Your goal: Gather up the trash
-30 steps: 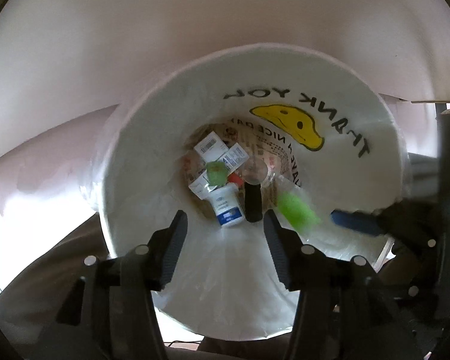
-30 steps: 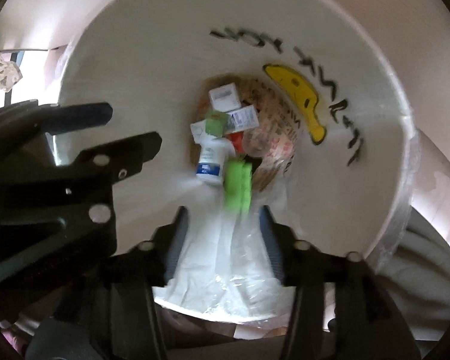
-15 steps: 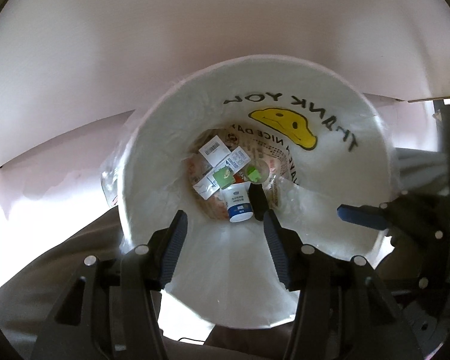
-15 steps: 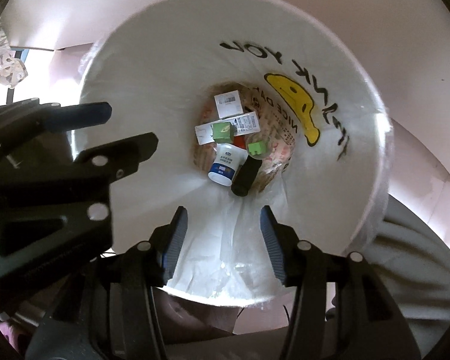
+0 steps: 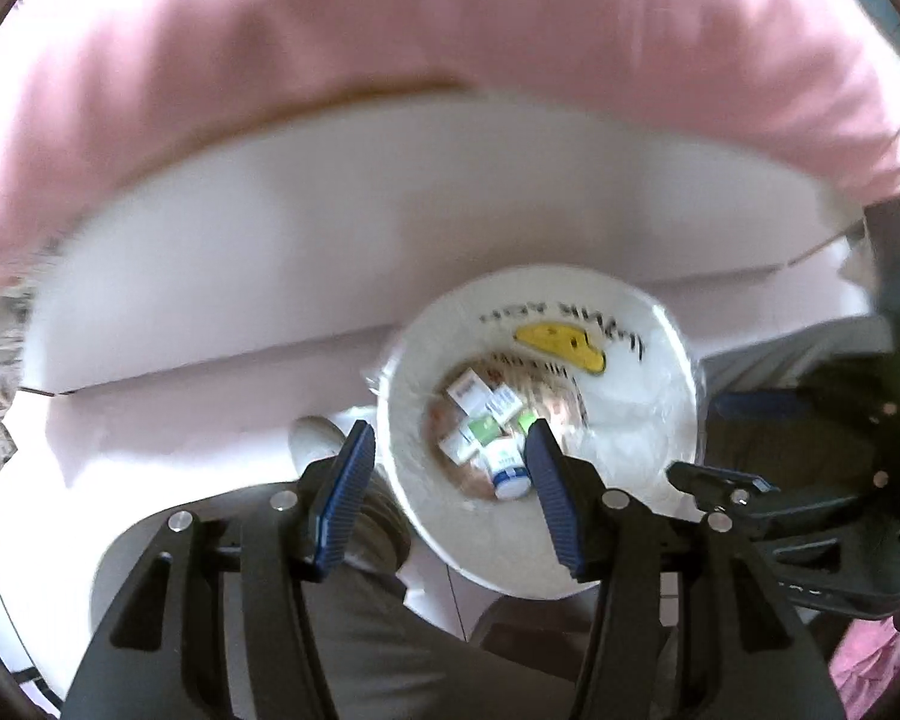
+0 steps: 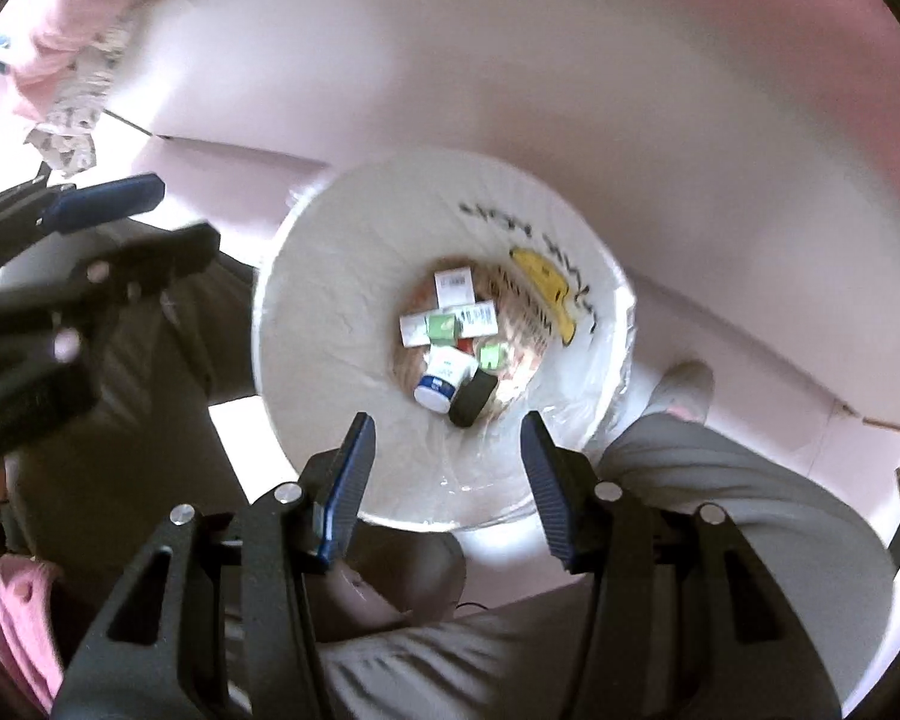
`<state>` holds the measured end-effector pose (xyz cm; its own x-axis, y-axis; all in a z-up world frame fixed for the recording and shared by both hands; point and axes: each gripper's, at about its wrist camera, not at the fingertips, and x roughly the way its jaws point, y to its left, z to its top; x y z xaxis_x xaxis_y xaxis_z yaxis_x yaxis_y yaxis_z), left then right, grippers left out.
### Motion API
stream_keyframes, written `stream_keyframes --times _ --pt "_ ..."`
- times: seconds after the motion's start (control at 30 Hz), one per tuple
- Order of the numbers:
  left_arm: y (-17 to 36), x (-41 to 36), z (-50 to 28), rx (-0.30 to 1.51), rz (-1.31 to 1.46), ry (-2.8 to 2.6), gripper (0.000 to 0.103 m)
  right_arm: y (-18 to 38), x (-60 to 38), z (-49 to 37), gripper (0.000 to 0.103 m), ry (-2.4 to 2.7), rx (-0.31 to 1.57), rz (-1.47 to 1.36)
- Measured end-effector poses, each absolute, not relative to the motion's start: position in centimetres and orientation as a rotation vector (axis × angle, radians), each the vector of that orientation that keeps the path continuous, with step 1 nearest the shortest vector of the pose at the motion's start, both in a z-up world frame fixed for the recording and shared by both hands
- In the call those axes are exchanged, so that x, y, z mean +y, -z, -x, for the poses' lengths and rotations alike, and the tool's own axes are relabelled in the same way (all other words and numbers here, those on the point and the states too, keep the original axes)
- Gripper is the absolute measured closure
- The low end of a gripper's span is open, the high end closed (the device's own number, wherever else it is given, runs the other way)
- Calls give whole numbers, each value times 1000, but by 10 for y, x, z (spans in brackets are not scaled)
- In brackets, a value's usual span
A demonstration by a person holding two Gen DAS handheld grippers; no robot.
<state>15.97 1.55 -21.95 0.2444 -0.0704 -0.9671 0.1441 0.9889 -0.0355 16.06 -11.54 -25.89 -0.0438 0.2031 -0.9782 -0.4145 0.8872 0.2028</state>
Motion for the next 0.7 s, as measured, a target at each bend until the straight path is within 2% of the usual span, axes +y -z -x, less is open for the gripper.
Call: stream_keyframes --times 0.1,0.2,0.7 --pt "193 18 -154 1246 -79 138 48 235 -118 -152 46 -505 1486 169" --pt "164 18 -147 1172 -92 130 47 208 -121 -146 46 -490 1414 175" --pt "42 -7 -77 850 -194 169 19 62 -146 -97 24 -411 1052 172"
